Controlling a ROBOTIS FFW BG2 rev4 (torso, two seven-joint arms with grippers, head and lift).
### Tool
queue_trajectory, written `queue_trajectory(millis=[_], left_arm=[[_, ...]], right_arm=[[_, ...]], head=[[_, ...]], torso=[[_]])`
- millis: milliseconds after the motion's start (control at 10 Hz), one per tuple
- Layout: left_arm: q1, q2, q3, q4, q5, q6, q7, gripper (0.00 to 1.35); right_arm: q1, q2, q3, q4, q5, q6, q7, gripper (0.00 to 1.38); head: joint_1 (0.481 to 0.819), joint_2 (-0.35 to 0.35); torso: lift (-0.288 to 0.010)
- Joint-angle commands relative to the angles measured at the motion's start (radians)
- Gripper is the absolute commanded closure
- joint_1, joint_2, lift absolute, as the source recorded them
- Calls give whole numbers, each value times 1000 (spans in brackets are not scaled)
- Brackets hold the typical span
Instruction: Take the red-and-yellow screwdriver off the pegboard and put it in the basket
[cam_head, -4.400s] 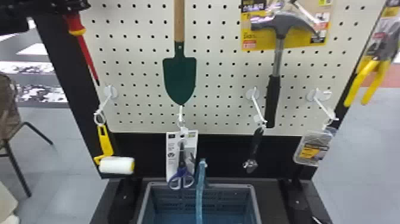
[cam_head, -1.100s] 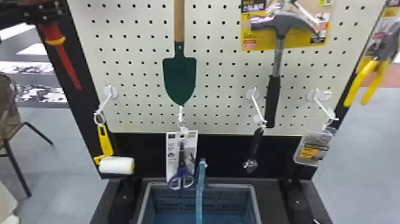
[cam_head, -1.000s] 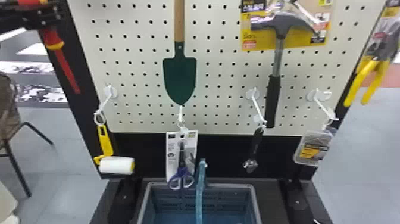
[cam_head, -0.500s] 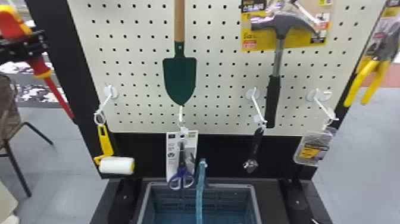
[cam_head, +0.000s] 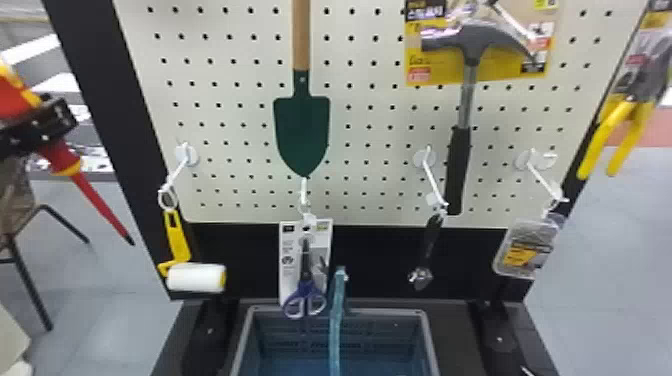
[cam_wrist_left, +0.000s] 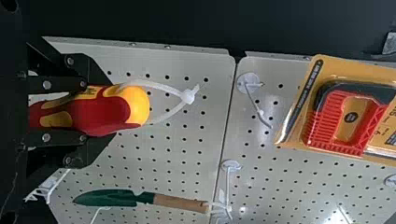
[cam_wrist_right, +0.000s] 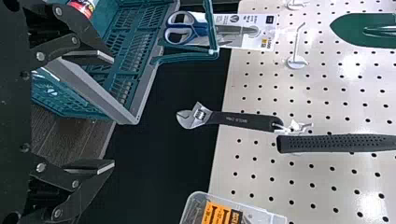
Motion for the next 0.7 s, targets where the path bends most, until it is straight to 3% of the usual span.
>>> queue_trajectory(millis=[0, 100, 500, 600], left_arm=[[36, -47, -9, -30, 6, -3, 26, 1193], [46, -74, -17, -30, 9, -12, 38, 1194], [113, -252, -28, -37, -20, -80, 58, 1193], [139, -286, -37, -37, -46, -98, 60, 1193]], right_arm=[[0, 1, 1, 2, 1, 0, 0, 478], [-2, 1, 1, 2, 1, 0, 0, 479], [-2, 1, 1, 2, 3, 2, 0, 478], [-2, 1, 1, 2, 3, 2, 0, 478]], head=[[549, 0], [549, 0], [549, 0], [549, 0]], torso=[[-100], [-100], [-100], [-100]])
